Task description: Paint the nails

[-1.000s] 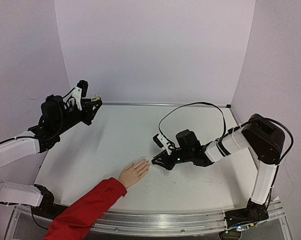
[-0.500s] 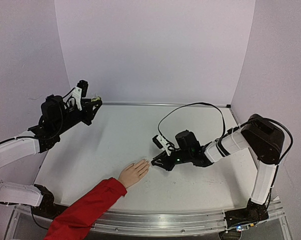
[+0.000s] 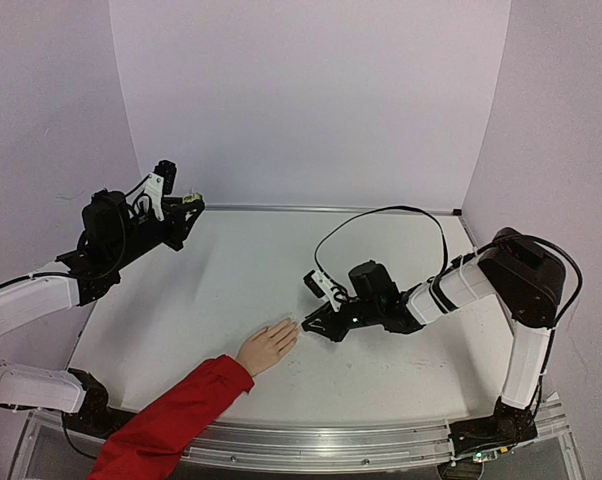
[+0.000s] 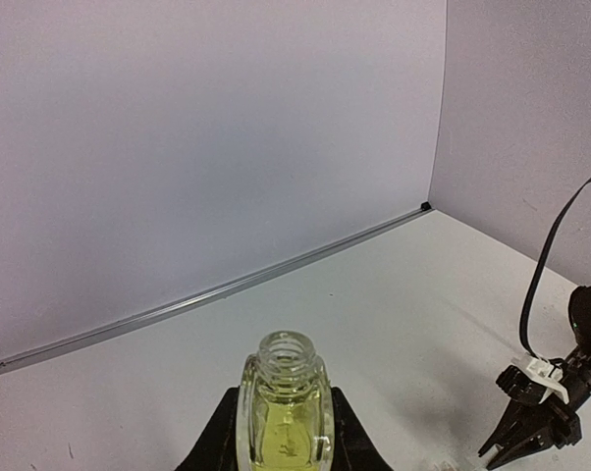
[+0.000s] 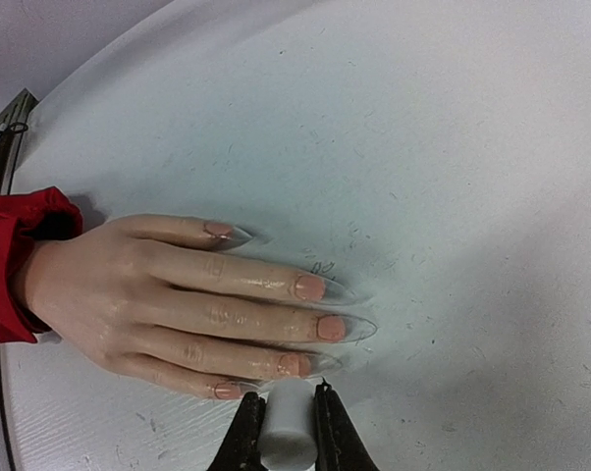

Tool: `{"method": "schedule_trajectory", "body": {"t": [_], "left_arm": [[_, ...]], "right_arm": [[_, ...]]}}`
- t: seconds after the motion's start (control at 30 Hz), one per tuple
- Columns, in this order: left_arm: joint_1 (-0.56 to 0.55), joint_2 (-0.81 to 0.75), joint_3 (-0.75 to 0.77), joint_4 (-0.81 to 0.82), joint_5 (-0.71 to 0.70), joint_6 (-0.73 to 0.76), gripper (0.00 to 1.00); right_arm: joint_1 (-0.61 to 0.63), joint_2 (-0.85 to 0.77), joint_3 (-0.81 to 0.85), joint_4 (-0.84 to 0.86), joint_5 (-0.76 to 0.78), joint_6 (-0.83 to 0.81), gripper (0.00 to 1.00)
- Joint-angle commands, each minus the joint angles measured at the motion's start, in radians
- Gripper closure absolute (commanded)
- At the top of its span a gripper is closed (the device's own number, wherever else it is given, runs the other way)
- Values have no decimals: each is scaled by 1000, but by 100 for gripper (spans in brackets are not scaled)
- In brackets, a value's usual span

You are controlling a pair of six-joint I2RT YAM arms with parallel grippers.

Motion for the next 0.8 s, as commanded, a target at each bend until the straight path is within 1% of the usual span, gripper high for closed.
{"method": "schedule_trajectory", "body": {"t": [0.0, 0.77], "left_arm": [[5, -7, 16, 67, 14, -5, 100], [6, -4, 16, 68, 18, -9, 100]], "right_arm": [[5, 11, 37, 7, -1, 2, 100], [5, 10, 37, 7, 74, 28, 100]]}}
